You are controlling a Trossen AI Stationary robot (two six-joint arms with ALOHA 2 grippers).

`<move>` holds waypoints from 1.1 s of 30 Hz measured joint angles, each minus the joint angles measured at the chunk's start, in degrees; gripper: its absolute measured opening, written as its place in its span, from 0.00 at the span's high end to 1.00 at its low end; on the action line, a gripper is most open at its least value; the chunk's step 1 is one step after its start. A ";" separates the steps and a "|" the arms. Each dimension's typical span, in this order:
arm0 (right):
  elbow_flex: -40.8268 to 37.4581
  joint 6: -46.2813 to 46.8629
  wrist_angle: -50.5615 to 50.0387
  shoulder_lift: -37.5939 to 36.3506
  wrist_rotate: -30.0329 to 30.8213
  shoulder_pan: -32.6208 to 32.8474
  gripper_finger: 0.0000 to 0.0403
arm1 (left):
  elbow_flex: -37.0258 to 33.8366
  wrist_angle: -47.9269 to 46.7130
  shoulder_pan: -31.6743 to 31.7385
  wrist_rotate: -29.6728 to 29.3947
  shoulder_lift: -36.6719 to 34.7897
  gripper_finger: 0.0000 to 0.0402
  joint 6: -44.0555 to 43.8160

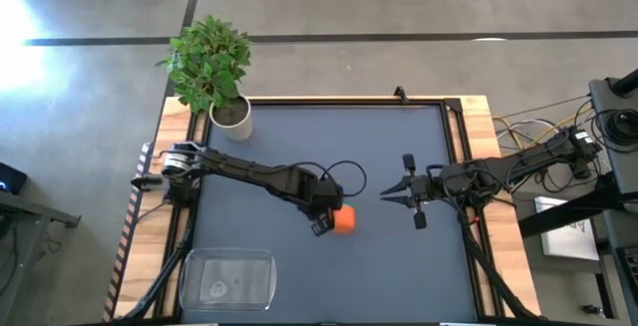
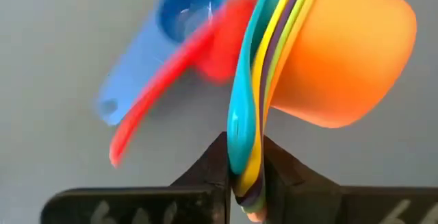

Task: Nest measuring cups in basket
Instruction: Put the stacked measuring cups into the bin

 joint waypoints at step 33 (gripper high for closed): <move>0.24 0.10 0.25 -0.02 0.05 0.00 0.90 | -1.94 -0.11 -15.46 -31.61 2.97 0.96 4.36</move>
